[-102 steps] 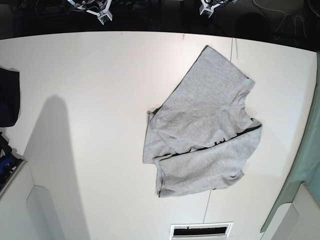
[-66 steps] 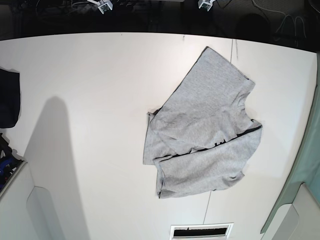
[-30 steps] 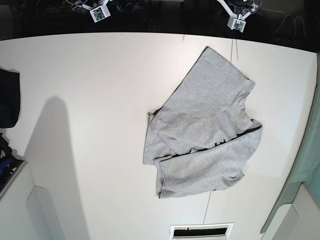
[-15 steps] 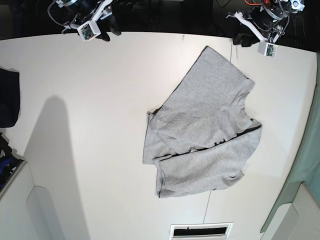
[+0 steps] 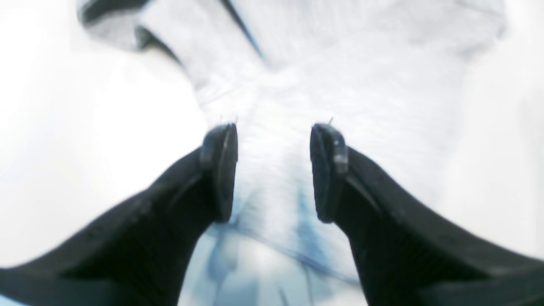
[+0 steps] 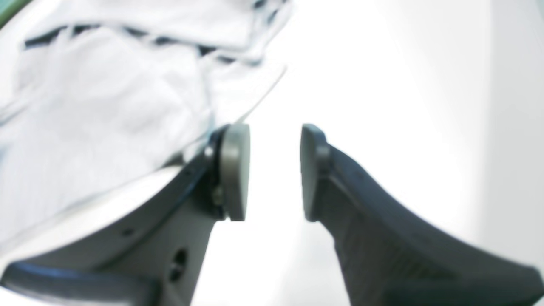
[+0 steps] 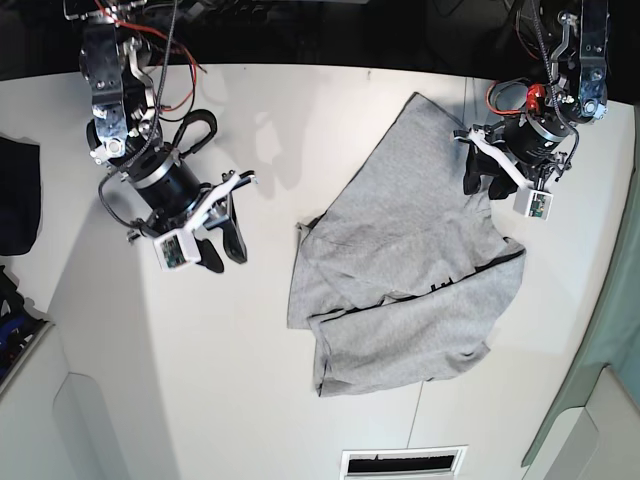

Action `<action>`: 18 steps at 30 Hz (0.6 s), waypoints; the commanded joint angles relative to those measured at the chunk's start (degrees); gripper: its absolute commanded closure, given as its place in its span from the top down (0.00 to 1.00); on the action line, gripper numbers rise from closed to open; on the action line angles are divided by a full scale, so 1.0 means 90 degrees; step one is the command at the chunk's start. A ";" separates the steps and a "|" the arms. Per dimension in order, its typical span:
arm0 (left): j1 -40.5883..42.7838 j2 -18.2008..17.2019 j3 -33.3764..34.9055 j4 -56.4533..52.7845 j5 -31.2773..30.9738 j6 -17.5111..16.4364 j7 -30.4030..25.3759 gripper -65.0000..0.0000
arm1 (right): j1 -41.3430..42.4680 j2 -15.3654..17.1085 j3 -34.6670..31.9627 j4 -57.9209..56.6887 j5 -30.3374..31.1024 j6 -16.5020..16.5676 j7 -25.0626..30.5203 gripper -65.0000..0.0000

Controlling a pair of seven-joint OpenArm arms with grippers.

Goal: Layout the t-shirt on the table in an organized manner, then fold the t-shirt properly
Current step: 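Reach both grippers down and grasp edges of the grey t-shirt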

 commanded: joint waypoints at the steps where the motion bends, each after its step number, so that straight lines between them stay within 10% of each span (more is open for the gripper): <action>1: -0.0255 -0.0051 -0.0015 -0.0175 -0.0041 0.0044 -0.0119 0.47 | 0.0447 -0.0124 0.0012 -0.0236 0.0036 -0.0019 0.0134 0.35; 18: -0.1241 -0.0039 -0.0007 -0.1666 0.0129 0.0444 -0.0068 0.47 | 0.4359 -0.1600 0.0012 -0.6890 -0.1423 -0.0952 0.2123 0.48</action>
